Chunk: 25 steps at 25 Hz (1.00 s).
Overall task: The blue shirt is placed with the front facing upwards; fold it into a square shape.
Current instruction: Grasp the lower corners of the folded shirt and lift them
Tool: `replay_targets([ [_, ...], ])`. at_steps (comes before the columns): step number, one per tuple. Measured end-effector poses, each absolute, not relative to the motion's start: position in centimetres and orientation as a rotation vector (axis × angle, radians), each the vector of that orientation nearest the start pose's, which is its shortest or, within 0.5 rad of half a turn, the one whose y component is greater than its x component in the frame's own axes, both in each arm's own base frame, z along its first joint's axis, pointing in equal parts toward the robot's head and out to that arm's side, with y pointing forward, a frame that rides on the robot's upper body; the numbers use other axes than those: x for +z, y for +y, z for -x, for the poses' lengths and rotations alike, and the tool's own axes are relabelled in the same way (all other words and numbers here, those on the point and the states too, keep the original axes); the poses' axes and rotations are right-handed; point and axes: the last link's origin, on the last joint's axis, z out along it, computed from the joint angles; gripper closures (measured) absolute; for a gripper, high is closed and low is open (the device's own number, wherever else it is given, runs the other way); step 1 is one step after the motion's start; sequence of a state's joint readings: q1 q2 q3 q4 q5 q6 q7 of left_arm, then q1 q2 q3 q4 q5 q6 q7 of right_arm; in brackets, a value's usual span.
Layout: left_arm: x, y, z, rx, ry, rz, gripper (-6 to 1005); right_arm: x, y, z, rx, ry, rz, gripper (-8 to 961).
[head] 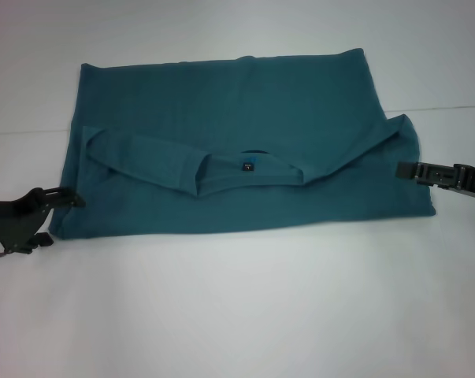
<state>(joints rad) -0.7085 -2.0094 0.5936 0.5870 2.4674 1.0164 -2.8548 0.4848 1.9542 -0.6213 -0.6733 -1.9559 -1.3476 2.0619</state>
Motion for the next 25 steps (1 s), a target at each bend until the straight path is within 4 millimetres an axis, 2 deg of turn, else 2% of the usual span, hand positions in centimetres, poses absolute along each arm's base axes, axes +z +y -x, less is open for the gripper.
replay_targets([
  [7,2.5,41.1,31.4,-0.469,-2.079,1.513,56,7.4,35.9,-31.8,0.76,1.473,2.121,159],
  [25,1.5,42.3,29.6,-0.443,-2.047,1.585,106,7.5,35.7,-32.1,0.757,1.467,2.117,159],
])
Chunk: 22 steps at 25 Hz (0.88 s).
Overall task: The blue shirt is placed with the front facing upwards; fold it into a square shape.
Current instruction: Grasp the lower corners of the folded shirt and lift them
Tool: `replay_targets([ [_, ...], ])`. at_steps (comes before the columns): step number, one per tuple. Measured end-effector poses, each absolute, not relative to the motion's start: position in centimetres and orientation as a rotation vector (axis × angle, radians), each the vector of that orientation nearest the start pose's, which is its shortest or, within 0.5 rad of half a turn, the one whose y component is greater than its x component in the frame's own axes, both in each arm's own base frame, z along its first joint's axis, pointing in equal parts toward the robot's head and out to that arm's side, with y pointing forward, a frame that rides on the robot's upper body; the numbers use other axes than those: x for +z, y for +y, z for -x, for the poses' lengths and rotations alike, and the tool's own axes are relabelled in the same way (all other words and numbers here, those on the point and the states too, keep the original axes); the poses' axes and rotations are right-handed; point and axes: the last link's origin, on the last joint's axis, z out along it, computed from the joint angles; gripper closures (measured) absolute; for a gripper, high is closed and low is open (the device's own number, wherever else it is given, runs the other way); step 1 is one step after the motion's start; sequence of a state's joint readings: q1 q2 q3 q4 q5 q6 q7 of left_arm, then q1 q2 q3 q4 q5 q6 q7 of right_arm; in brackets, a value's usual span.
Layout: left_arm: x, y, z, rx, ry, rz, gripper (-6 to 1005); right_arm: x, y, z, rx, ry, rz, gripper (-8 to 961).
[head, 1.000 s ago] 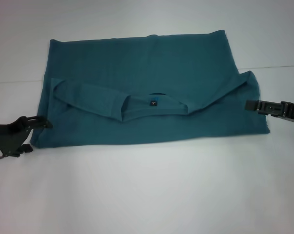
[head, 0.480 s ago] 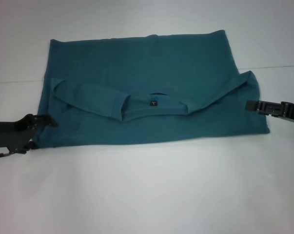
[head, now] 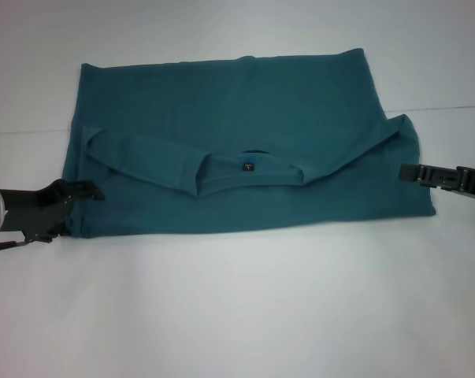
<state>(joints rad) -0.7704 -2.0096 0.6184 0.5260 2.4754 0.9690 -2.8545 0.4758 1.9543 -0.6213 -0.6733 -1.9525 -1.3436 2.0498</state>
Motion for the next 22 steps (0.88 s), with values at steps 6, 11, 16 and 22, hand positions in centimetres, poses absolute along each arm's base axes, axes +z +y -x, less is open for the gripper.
replay_targets([
  [6,1.2,42.4,29.2,-0.394,-2.022,1.625,153,7.4,35.6,-32.1,0.758,1.467,2.119,158],
  [11,1.0,43.1,27.8,-0.306,-1.952,1.71,192,7.5,35.6,-32.0,0.76,1.467,2.119,158],
  [16,0.8,43.9,26.4,-0.222,-1.886,1.769,230,7.5,35.7,-32.1,0.762,1.466,2.115,159],
  [22,1.1,44.0,26.6,-0.204,-1.889,1.744,407,7.8,35.6,-32.3,0.769,1.464,2.099,159],
])
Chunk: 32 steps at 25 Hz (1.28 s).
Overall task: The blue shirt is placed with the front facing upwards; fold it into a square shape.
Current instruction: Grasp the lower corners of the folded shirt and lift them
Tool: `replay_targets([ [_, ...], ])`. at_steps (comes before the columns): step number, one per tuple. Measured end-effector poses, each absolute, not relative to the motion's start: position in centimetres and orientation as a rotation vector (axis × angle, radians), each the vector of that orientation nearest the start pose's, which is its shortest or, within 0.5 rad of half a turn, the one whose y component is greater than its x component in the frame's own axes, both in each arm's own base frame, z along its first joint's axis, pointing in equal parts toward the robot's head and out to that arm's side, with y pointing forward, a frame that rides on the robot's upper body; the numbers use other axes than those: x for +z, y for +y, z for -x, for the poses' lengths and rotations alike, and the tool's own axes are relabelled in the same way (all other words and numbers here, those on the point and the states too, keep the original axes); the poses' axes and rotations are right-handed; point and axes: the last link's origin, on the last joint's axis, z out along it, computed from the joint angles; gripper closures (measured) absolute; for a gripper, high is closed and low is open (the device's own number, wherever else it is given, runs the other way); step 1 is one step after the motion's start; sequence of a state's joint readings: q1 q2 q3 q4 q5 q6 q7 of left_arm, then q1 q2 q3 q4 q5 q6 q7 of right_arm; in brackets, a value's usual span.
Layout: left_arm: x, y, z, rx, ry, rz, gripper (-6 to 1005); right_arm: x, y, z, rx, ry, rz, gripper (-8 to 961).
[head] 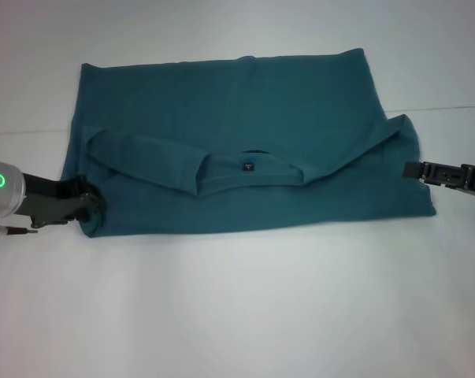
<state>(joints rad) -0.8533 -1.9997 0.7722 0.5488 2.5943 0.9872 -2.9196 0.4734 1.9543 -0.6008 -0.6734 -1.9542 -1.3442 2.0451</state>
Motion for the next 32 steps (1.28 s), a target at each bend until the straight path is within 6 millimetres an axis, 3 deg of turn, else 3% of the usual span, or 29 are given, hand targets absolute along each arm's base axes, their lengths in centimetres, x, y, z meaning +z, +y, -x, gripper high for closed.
replay_targets([
  [6,1.2,44.0,26.9,-0.182,-1.882,1.735,687,7.8,35.5,-32.3,0.771,1.462,2.101,158],
  [9,1.2,44.0,26.9,-0.181,-1.88,1.735,919,7.8,35.5,-32.3,0.771,1.462,2.104,158],
  [18,2.0,43.7,27.1,-0.221,-1.894,1.73,967,7.8,35.5,-32.3,0.775,1.461,2.106,159],
  [24,4.0,42.6,27.8,-0.478,-1.986,1.743,982,7.8,35.5,-32.3,0.777,1.463,2.105,159],
  [32,5.4,41.2,29.2,-0.651,-2.028,1.717,983,7.7,35.5,-32.3,0.775,1.461,2.107,158],
])
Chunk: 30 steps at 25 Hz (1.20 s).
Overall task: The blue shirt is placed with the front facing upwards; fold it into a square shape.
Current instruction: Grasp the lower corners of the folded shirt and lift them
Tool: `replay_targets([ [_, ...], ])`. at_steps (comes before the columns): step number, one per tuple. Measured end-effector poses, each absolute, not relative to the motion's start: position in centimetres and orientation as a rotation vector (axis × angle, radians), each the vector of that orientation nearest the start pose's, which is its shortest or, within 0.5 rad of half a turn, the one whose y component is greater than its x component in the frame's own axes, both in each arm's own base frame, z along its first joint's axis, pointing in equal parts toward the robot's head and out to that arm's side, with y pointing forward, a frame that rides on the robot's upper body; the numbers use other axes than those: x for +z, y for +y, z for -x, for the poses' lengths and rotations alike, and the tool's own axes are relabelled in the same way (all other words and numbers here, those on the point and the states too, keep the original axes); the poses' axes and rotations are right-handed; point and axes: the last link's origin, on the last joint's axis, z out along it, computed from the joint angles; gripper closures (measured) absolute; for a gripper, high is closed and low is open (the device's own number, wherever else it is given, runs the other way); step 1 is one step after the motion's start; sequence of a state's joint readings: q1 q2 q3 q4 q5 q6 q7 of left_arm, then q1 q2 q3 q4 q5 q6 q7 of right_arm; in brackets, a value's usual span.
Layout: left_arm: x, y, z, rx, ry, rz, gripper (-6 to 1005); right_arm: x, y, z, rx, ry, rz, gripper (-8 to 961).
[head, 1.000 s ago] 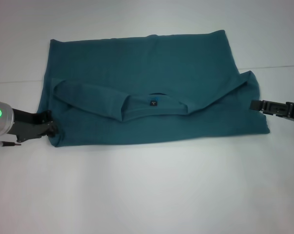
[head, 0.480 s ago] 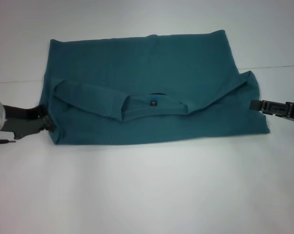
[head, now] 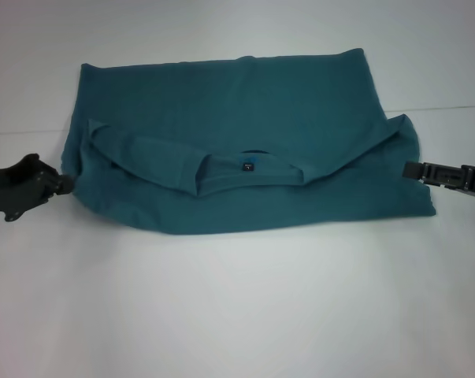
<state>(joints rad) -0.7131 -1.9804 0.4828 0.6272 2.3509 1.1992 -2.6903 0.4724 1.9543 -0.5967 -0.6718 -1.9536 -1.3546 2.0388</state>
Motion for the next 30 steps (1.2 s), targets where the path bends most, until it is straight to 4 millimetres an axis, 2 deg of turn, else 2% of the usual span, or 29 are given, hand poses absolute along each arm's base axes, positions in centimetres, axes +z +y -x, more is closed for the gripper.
replay_targets([
  [15,5.4,41.0,29.5,0.837,2.616,-2.26,983,7.7,35.4,-32.4,0.771,1.464,2.105,159],
  [21,6.1,40.7,28.5,1.025,2.461,-2.242,984,7.7,35.4,-32.4,0.77,1.465,2.106,161],
  [30,6.1,40.3,28.8,1.033,2.456,-2.233,984,7.6,35.3,-32.5,0.769,1.472,2.105,174],
])
